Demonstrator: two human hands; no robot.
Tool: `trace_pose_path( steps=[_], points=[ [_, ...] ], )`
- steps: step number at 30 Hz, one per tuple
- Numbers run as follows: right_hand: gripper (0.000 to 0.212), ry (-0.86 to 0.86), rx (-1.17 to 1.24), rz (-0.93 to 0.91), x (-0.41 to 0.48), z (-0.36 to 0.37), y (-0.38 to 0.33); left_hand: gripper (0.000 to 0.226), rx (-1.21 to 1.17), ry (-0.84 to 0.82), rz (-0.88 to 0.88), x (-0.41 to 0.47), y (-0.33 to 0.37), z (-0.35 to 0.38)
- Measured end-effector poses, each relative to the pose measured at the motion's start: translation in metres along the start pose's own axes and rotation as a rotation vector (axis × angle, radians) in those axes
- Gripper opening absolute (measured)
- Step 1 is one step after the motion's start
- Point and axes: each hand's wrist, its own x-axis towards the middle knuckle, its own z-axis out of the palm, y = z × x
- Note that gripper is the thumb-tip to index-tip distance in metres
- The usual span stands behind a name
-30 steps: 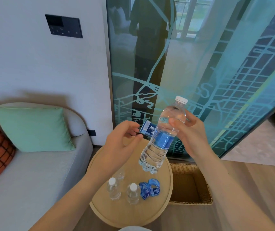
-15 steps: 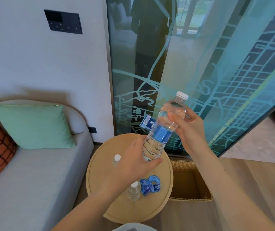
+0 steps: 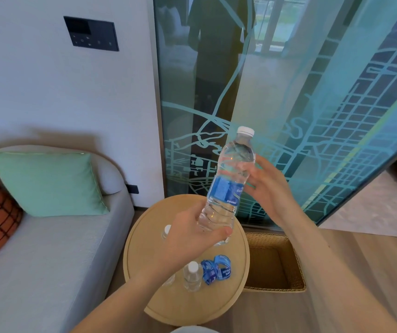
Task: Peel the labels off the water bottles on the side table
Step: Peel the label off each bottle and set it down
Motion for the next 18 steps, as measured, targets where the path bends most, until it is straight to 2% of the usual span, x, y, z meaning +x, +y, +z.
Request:
trace_pose_path(
  steps=[5, 8, 11, 15, 18],
  points=[
    [0.055, -0.143, 0.270, 0.173, 0.002, 0.004, 0.004, 0.031, -0.110, -0.031, 0.013, -0.001, 0.004, -0.006],
    [0.069, -0.184, 0.303, 0.202, 0.005, 0.008, 0.001, 0.031, -0.146, -0.048, 0.026, -0.001, 0.006, -0.008],
    [0.067, -0.300, 0.355, 0.198, 0.006, 0.006, 0.000, 0.032, -0.174, -0.051, 0.035, -0.001, 0.005, -0.009],
    [0.082, -0.442, 0.284, 0.198, 0.006, 0.005, 0.000, 0.032, -0.174, -0.049, 0.057, 0.000, 0.004, -0.011],
    [0.065, -0.457, 0.215, 0.161, 0.007, 0.006, 0.000, 0.033, -0.162, -0.048, 0.071, 0.000, 0.004, -0.012]
  ],
)
